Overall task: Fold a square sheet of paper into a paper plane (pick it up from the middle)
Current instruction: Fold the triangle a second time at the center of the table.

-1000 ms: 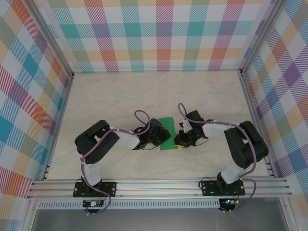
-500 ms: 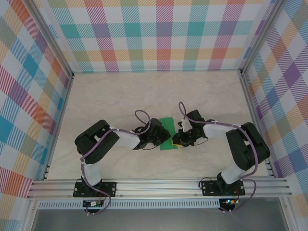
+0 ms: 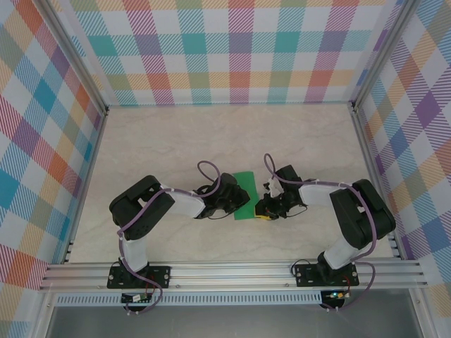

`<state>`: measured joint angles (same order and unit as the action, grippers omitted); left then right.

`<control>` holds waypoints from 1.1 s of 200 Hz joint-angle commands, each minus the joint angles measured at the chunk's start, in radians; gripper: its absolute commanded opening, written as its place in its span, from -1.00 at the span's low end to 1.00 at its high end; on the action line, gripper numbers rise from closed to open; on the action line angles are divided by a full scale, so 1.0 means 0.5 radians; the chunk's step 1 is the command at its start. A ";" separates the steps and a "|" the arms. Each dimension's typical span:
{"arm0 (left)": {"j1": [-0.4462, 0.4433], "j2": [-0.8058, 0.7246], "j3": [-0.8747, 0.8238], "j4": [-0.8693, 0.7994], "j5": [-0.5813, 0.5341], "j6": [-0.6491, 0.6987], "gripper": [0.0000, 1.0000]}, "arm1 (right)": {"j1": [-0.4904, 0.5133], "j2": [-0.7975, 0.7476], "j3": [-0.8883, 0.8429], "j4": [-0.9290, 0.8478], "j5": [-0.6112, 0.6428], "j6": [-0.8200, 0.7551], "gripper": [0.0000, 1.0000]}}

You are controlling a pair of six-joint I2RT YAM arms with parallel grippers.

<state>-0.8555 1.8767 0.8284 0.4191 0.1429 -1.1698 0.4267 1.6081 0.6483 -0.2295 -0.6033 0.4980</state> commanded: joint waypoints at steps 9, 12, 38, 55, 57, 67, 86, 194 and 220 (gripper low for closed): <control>-0.029 0.017 -0.034 -0.234 -0.067 0.049 -0.74 | -0.036 0.041 -0.062 -0.071 0.054 -0.001 -0.64; -0.029 0.016 -0.035 -0.234 -0.065 0.046 -0.74 | -0.037 0.051 -0.065 -0.072 0.067 0.002 -0.64; -0.029 0.010 -0.034 -0.234 -0.071 0.045 -0.74 | -0.043 0.029 -0.079 -0.068 0.091 0.067 -0.65; -0.029 0.007 -0.034 -0.237 -0.070 0.047 -0.74 | -0.065 -0.046 -0.079 -0.107 0.111 0.081 -0.66; -0.029 0.005 -0.034 -0.237 -0.068 0.048 -0.74 | -0.070 -0.057 -0.079 -0.109 0.111 0.081 -0.66; -0.030 0.003 -0.037 -0.237 -0.068 0.048 -0.74 | -0.083 -0.118 -0.079 -0.112 0.102 0.078 -0.67; -0.029 0.001 -0.034 -0.237 -0.070 0.052 -0.74 | -0.084 -0.233 -0.043 -0.110 0.053 0.074 -0.67; -0.029 0.011 -0.017 -0.237 -0.062 0.048 -0.74 | -0.068 0.150 0.131 0.085 -0.218 0.044 -0.60; -0.029 -0.009 -0.022 -0.231 -0.065 0.055 -0.74 | -0.068 0.220 0.094 0.027 -0.066 0.023 -0.61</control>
<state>-0.8570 1.8763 0.8295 0.4175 0.1398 -1.1629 0.3874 1.6875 0.7055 -0.2024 -0.6785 0.5369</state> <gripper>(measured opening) 0.129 0.198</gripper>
